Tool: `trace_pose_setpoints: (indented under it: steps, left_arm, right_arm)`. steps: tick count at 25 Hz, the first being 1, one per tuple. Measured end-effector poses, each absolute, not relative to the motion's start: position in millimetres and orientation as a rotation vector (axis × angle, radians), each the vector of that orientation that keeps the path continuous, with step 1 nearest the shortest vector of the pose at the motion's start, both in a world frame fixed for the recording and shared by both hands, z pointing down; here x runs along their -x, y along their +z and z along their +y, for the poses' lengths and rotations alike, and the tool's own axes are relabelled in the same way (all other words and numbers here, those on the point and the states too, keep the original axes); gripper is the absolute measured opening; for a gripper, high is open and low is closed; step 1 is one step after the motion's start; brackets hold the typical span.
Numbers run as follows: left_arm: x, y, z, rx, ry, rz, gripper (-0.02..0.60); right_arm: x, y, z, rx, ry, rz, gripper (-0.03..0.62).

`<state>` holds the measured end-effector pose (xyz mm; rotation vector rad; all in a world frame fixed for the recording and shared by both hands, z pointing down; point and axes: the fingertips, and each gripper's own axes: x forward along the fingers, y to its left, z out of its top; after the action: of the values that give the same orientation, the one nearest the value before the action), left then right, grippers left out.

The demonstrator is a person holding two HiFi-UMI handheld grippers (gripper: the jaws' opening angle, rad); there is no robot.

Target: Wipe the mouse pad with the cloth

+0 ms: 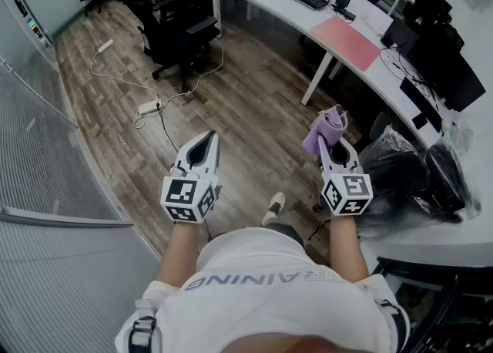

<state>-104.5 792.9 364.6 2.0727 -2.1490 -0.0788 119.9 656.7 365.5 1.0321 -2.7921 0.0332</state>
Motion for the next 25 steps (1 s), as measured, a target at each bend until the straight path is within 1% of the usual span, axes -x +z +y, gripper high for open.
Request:
trace_pose_setpoints:
  steps: [15,25]
  left_arm:
    - [99,366,804,-2.071,-0.048,-2.13,0.032]
    - [89,374,777,-2.105,-0.041,-2.079,0.032]
  right_arm:
    - [-124,365,668,-1.015,0.079,-2.811,0.1]
    - [-127,372,650,-1.013,0.12,-2.834,0.101]
